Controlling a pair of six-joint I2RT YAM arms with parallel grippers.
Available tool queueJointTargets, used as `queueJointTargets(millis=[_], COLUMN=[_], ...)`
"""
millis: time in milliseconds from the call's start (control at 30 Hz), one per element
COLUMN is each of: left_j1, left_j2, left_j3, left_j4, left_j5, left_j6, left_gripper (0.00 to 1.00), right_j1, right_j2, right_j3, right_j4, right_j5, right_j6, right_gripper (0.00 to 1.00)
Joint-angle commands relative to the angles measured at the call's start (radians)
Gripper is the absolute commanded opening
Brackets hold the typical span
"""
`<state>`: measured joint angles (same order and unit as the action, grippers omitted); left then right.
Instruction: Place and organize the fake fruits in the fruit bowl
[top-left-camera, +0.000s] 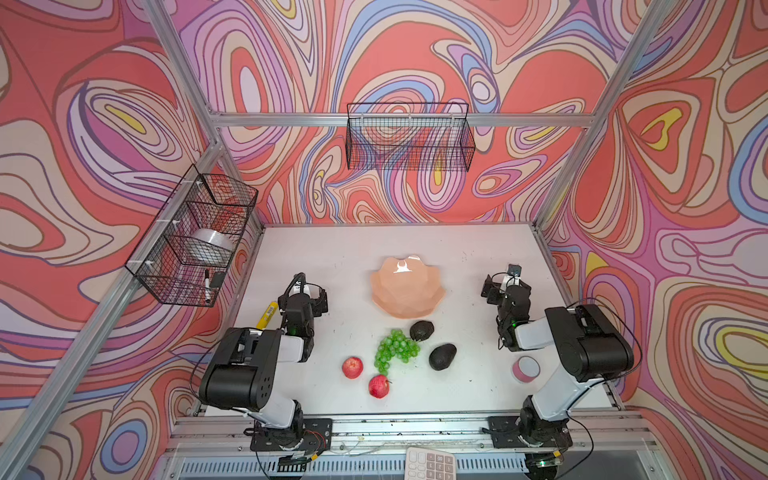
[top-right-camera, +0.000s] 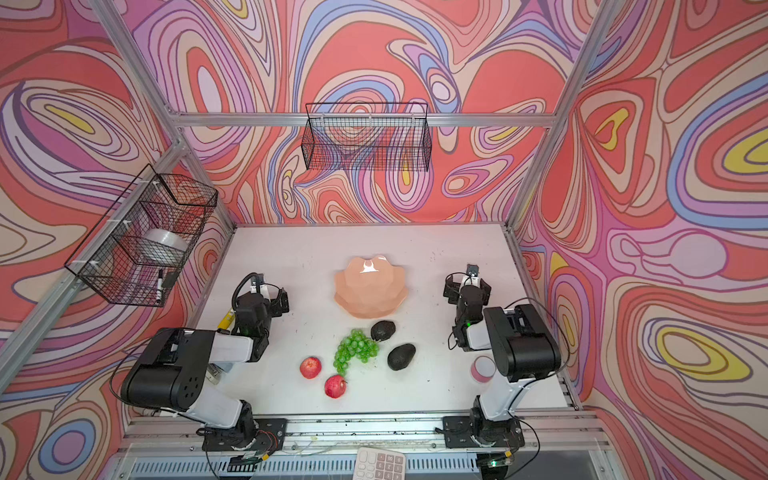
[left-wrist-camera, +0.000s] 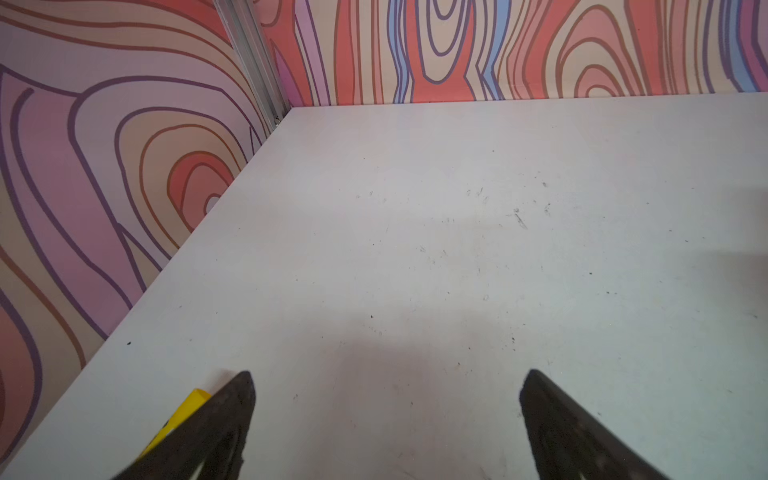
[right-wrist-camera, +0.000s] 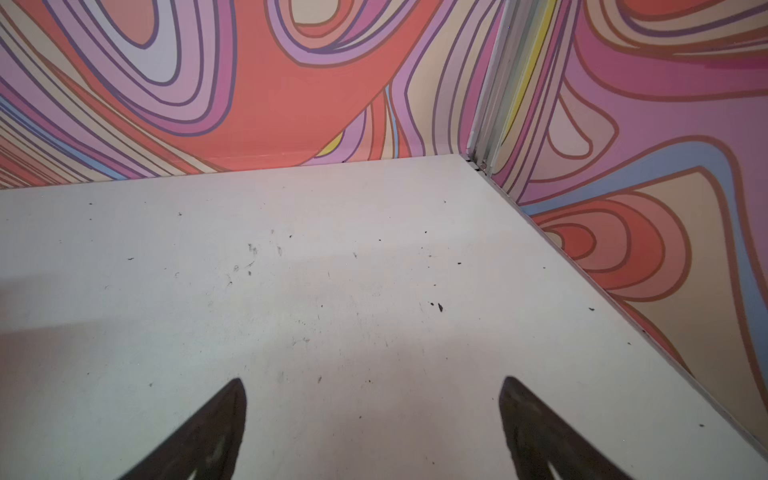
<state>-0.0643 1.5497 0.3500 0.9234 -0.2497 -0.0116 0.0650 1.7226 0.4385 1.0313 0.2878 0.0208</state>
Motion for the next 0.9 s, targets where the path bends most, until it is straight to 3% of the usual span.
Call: queueJointTargets(millis=[0,867], left_j1=[0.006,0.012], left_j2=[-0.003,-0.003], left_j3=[0.014,0.017], left_j4=[0.002,-0.005], left_j5=[0.018,0.027], left_j6=[-0.010,-0.014], left_gripper=[1.00,1.00], right_j1=[-0.003,-0.011], right_j2=[-0.003,-0.003], right_j3=[0.006,0.011], right_j4=[-0.005,-0.022], right_j5=[0.002,-0.012], right_j6=[0.011,0.020], right_gripper=[0.98,0.98])
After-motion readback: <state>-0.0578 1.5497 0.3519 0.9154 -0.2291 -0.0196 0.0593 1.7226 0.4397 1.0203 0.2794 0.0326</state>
